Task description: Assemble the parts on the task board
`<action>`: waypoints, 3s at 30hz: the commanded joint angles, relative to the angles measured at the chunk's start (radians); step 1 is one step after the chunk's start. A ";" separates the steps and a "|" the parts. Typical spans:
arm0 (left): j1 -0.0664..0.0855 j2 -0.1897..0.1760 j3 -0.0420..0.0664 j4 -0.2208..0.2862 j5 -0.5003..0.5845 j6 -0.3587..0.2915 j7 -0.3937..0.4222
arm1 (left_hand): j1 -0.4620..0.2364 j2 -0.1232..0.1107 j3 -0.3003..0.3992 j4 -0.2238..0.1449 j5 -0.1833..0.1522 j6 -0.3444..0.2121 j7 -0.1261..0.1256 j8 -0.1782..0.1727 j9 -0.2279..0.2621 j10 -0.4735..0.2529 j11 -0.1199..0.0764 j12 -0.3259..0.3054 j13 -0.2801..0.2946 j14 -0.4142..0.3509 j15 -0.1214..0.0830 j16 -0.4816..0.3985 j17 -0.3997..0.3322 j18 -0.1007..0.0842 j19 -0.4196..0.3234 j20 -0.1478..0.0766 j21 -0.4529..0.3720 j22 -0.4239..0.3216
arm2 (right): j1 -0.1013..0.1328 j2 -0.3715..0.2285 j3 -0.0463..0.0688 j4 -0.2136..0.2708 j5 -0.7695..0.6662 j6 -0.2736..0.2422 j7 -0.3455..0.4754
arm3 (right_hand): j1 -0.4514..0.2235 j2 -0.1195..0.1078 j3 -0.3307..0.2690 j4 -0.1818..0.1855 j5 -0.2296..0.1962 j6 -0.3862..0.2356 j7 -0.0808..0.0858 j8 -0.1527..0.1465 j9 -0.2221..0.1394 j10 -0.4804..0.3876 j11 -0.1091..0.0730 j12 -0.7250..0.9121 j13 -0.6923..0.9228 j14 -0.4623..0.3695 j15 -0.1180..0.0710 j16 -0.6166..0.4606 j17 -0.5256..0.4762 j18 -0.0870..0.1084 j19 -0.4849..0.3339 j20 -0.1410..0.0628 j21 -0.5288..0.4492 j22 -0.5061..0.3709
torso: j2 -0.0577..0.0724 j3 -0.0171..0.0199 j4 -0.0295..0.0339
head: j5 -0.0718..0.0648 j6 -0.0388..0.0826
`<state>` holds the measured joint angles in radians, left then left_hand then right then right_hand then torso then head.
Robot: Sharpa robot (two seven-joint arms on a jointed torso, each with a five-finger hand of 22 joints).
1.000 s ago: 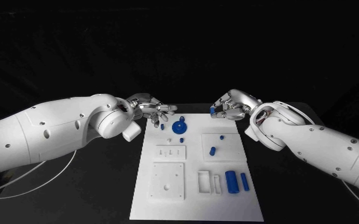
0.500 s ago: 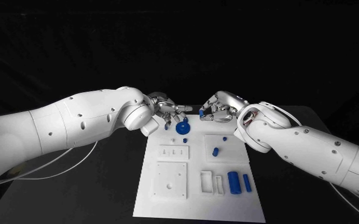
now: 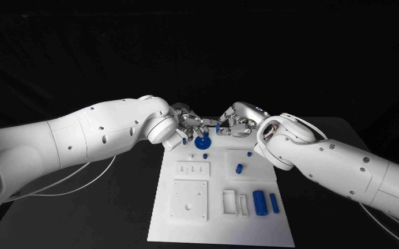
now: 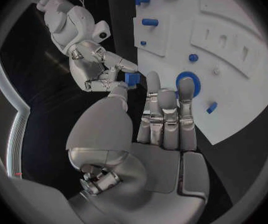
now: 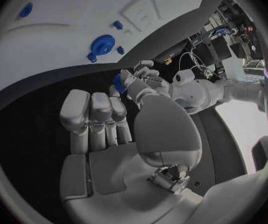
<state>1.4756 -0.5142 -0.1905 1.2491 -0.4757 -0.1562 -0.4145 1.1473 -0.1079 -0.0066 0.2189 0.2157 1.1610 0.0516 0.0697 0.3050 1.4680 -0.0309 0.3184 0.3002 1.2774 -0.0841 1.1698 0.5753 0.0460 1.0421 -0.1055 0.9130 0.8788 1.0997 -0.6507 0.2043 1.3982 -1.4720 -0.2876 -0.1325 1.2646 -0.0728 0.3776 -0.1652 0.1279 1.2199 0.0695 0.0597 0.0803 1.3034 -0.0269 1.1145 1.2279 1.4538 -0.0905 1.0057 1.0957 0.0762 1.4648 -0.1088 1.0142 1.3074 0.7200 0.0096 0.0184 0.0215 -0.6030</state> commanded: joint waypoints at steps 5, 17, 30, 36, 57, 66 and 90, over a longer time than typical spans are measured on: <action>0.003 0.014 0.000 -0.002 -0.014 -0.007 -0.013 | 0.005 0.013 -0.004 -0.015 0.000 -0.006 0.000 -0.006 -0.002 0.008 -0.002 -0.009 -0.004 -0.006 -0.001 0.001 -0.003 0.002 0.009 0.001 -0.015 0.014 | 0.002 0.010 -0.005 0.000 -0.027 0.023 -0.013 | 0.003 -0.007 0.001 0.007 0.004 0.009 -0.010 0.004 0.020 0.003 -0.001 -0.003 -0.001 0.001 -0.003 0.002 0.001 -0.007 0.056 -0.005 0.004 0.130 | 0.000 0.0005 0.0022 | -0.004 -0.002; 0.003 0.019 0.000 0.004 0.000 0.005 -0.011 | 0.009 0.033 -0.014 -0.045 0.002 0.001 -0.002 -0.006 0.000 0.012 -0.003 -0.011 -0.006 -0.005 -0.002 0.002 -0.003 0.000 0.021 -0.001 -0.046 0.056 | 0.004 0.026 -0.015 -0.013 -0.036 0.040 -0.018 | 0.003 -0.007 0.001 0.007 0.004 0.009 -0.010 0.004 0.020 0.003 -0.001 -0.003 -0.001 0.001 -0.003 0.002 0.001 -0.007 0.056 -0.005 0.004 0.130 | -0.001 0.0010 0.0015 | -0.003 0.001; 0.002 0.029 0.000 -0.005 0.008 0.016 -0.023 | 0.045 0.100 -0.058 -0.124 0.009 0.005 -0.003 -0.006 0.004 0.008 -0.004 -0.016 -0.010 -0.007 -0.003 0.001 -0.003 -0.002 0.033 -0.002 -0.089 0.107 | 0.004 0.034 -0.017 -0.010 -0.040 0.043 -0.017 | 0.004 -0.007 -0.003 0.012 0.006 0.011 -0.011 0.004 0.019 0.004 -0.001 -0.003 0.000 0.001 -0.003 0.000 0.001 -0.007 0.056 -0.005 0.002 0.130 | 0.001 0.0015 0.0015 | -0.004 -0.001; 0.001 0.035 0.000 -0.011 0.005 0.028 -0.032 | 0.059 0.111 -0.063 -0.142 0.011 0.009 -0.005 -0.006 0.004 0.007 -0.006 -0.017 -0.011 -0.007 -0.004 0.002 -0.002 -0.003 0.036 -0.002 -0.096 0.119 | 0.004 0.035 -0.017 -0.009 -0.041 0.044 -0.017 | 0.004 -0.007 -0.003 0.012 0.006 0.011 -0.011 0.004 0.019 0.004 -0.001 -0.003 0.000 0.001 -0.003 0.000 0.001 -0.007 0.056 -0.005 0.002 0.130 | 0.001 0.0022 0.0007 | -0.004 -0.003; -0.003 0.026 0.000 0.000 -0.010 0.042 -0.034 | 0.095 0.128 -0.032 -0.190 0.220 0.049 -0.054 -0.005 0.405 0.006 -0.029 0.031 0.020 -0.002 -0.023 0.053 0.015 -0.016 0.054 -0.021 -0.122 0.203 | 0.005 0.041 -0.017 -0.019 -0.054 0.065 -0.026 | 0.006 -0.005 -0.006 0.013 0.006 0.015 -0.012 0.004 0.020 0.004 -0.002 -0.003 0.000 0.001 -0.003 -0.002 0.000 -0.007 0.056 -0.005 0.000 0.129 | 0.001 0.0013 0.0017 | -0.013 -0.010; -0.004 0.023 0.001 0.003 -0.011 0.081 -0.034 | 0.103 0.120 -0.017 -0.195 0.237 0.048 -0.056 -0.005 0.427 0.003 -0.030 0.034 0.020 -0.005 -0.023 0.057 0.013 -0.018 0.056 -0.021 -0.135 0.222 | 0.005 0.046 -0.017 -0.022 -0.058 0.067 -0.027 | 0.007 -0.003 -0.008 0.013 0.007 0.017 -0.013 0.004 0.021 0.005 -0.003 -0.003 0.000 0.001 -0.004 -0.004 -0.001 -0.008 0.056 -0.006 -0.001 0.129 | 0.002 0.0016 0.0024 | -0.011 -0.014; -0.005 0.020 0.001 0.005 -0.008 0.126 -0.047 | 0.064 0.089 0.000 -0.189 0.227 0.054 -0.058 -0.005 0.470 0.008 -0.032 0.037 0.021 -0.006 -0.024 0.067 0.011 -0.020 0.070 -0.022 -0.173 0.273 | 0.005 0.049 -0.017 -0.023 -0.060 0.067 -0.033 | 0.007 0.001 -0.009 0.012 0.009 0.020 -0.014 0.005 0.022 0.006 -0.003 -0.001 0.002 0.001 -0.004 -0.006 -0.001 -0.008 0.057 -0.006 0.000 0.130 | 0.001 0.0024 0.0018 | -0.012 -0.017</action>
<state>1.4713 -0.4999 -0.1911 1.2439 -0.4942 -0.0751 -0.4706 1.2205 -0.0205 -0.0052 0.0224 0.4556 1.1928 0.0090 0.0612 0.7023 1.4678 -0.0559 0.3505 0.3195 1.2702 -0.1055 1.2315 0.5879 0.0462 1.1048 -0.1286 0.7453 1.1508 1.1037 -0.6022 0.1863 1.3792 -1.5168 -0.2227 -0.1506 1.2742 -0.0817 0.3697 -0.1588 0.1307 1.2331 0.0571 0.0602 0.1004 1.3046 -0.0250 1.1144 1.2280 1.4537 -0.0901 1.0057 1.0950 0.0763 1.4648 -0.1088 1.0142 1.3074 0.7206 0.0121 0.0197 0.0110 -0.6212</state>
